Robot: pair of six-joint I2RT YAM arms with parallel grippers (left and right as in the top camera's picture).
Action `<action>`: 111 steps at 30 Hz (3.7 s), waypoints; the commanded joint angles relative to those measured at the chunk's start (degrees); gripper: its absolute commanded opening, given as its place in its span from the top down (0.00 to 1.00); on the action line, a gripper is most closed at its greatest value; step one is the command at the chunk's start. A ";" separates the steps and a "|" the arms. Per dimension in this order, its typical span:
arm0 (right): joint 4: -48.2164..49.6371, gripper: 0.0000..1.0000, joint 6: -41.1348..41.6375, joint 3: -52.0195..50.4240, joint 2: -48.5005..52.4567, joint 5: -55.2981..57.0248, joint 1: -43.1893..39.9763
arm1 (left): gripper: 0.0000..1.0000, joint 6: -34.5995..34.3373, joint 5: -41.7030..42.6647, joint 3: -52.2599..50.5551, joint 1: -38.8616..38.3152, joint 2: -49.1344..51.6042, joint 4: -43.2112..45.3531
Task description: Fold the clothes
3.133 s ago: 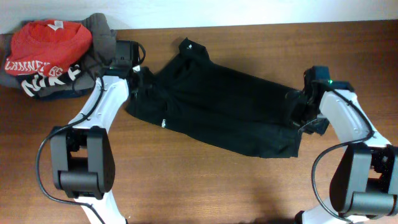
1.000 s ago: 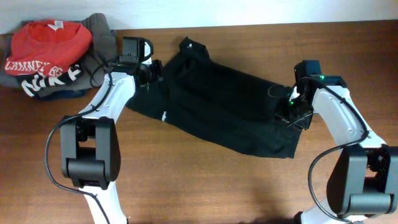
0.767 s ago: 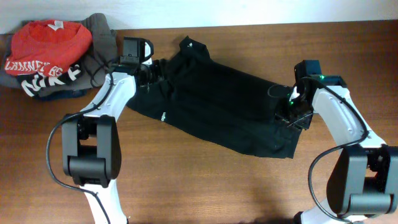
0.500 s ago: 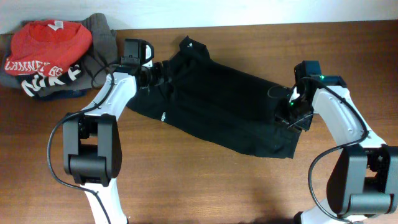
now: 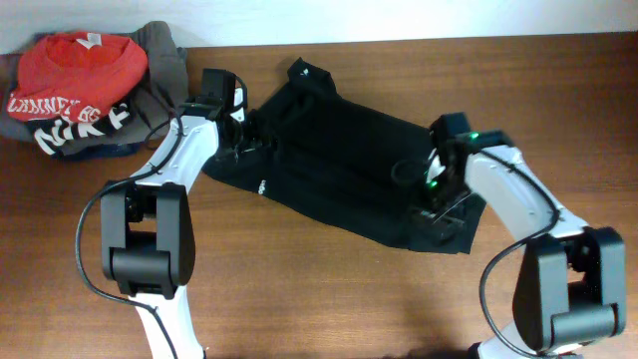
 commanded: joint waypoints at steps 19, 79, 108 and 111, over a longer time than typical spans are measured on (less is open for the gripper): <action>5.92 0.91 2.21 -8.15 6.60 1.51 -2.89 | 0.73 0.48 -5.22 0.98 0.96 0.52 -5.27; -6.34 0.96 10.78 -3.34 6.19 15.61 -10.58 | 0.88 8.44 -18.99 1.62 6.01 -8.96 -7.93; -0.07 0.01 8.15 11.52 5.01 12.02 -17.09 | 0.24 5.88 5.77 1.66 2.80 -11.78 6.03; 6.84 0.01 3.76 11.52 5.05 6.05 -16.96 | 0.24 5.35 5.77 1.66 0.02 -11.72 10.91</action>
